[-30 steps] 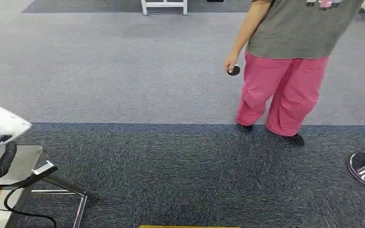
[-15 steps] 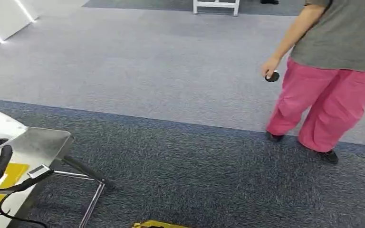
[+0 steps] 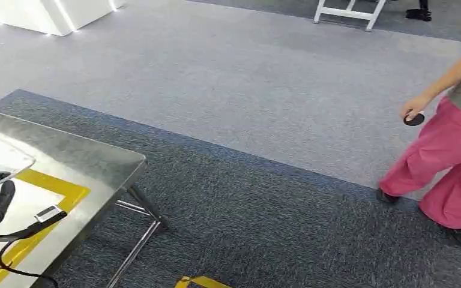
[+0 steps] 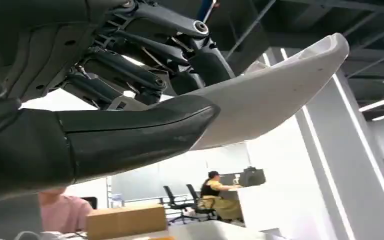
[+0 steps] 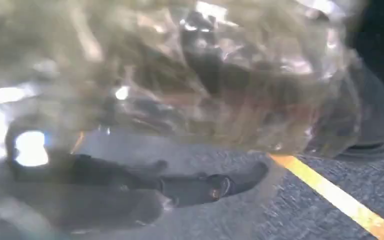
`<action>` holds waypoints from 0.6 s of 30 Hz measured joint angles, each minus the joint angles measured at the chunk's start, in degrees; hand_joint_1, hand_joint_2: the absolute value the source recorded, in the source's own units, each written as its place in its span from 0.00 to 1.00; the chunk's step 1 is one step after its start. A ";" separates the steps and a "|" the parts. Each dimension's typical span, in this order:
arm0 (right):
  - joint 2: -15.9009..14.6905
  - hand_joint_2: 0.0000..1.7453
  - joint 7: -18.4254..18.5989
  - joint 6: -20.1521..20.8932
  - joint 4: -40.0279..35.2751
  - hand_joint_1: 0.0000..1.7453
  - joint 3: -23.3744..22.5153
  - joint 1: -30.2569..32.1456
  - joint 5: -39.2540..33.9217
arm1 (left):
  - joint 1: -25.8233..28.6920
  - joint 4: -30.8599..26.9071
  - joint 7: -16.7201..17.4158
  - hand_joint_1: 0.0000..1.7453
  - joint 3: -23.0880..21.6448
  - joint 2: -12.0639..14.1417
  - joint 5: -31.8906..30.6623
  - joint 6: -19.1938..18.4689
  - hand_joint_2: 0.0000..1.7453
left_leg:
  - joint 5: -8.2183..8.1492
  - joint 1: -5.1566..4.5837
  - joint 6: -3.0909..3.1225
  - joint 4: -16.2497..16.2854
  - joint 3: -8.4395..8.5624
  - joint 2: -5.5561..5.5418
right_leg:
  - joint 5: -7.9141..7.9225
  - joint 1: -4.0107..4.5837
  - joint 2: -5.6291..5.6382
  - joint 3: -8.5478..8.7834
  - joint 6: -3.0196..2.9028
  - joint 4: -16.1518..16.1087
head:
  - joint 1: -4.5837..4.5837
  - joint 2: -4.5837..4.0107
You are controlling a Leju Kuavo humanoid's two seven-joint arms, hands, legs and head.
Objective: Take the parts from the cabinet and place them on the table.
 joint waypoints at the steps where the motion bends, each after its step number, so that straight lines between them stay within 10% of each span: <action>1: 0.02 0.00 0.00 0.02 0.00 0.00 -0.04 -0.04 0.04 | -0.01 0.00 0.00 1.00 0.00 -0.02 0.00 -0.04 1.00 | -0.05 0.02 -0.08 0.01 0.17 -0.83 | 3.21 -0.02 0.48 2.03 -0.18 -5.05 | 0.00 0.00; 2: 0.00 0.00 0.00 0.02 0.00 0.00 -0.13 -0.06 0.11 | -0.01 -0.02 0.00 1.00 -0.02 -0.02 0.02 -0.04 1.00 | -0.13 0.09 -0.22 0.01 0.33 -1.56 | 5.92 -0.09 1.81 4.32 -0.43 -10.29 | 0.00 0.00; 3: 0.00 0.00 -0.02 0.02 0.02 0.00 -0.17 -0.06 0.20 | -0.01 0.00 0.00 1.00 -0.02 -0.04 0.02 -0.06 1.00 | -0.20 0.16 -0.38 0.06 0.22 -2.11 | 6.28 -0.39 5.47 5.58 -0.65 -13.34 | 0.00 0.00; 9: 0.02 0.00 -0.02 0.02 0.02 0.00 -0.20 -0.05 0.22 | -0.07 0.00 0.04 1.00 -0.02 -0.04 0.02 -0.09 1.00 | -0.28 -0.18 -0.64 0.35 0.05 -2.51 | 6.01 -0.61 6.26 5.92 -0.72 -14.10 | -0.02 0.00; 11: 0.20 0.00 0.13 0.07 0.04 0.00 -0.42 -0.17 0.52 | 0.31 0.00 0.09 1.00 -0.02 0.13 0.09 -0.26 1.00 | -0.06 0.61 -2.39 0.39 -0.71 -4.61 | 6.43 -0.56 2.54 7.27 -1.90 -15.66 | 0.00 0.00; 12: 0.18 0.00 0.33 0.07 0.07 0.00 -0.44 -0.12 0.52 | -0.07 0.00 0.11 1.00 0.04 0.33 0.09 -0.26 1.00 | -3.06 0.27 -2.96 4.69 -2.79 0.65 | 6.40 -0.45 1.25 7.52 -2.33 -15.93 | -0.66 0.00; 15: 0.20 0.00 0.33 0.07 0.07 0.00 -0.46 0.16 0.55 | 0.07 0.02 0.18 1.00 -0.17 0.13 0.04 -0.42 1.00 | -7.88 0.76 -3.67 16.77 -8.66 2.68 | 6.01 -0.21 -1.49 7.57 -2.59 -15.90 | -0.63 0.00; 18: 0.20 0.00 0.33 0.07 0.07 0.00 -0.48 0.23 0.57 | 0.13 0.04 0.20 1.00 -0.15 0.15 0.00 -0.52 1.00 | -2.65 0.98 -3.89 10.25 -5.20 3.23 | 5.55 -0.21 -3.88 8.11 -2.28 -15.89 | -0.66 0.00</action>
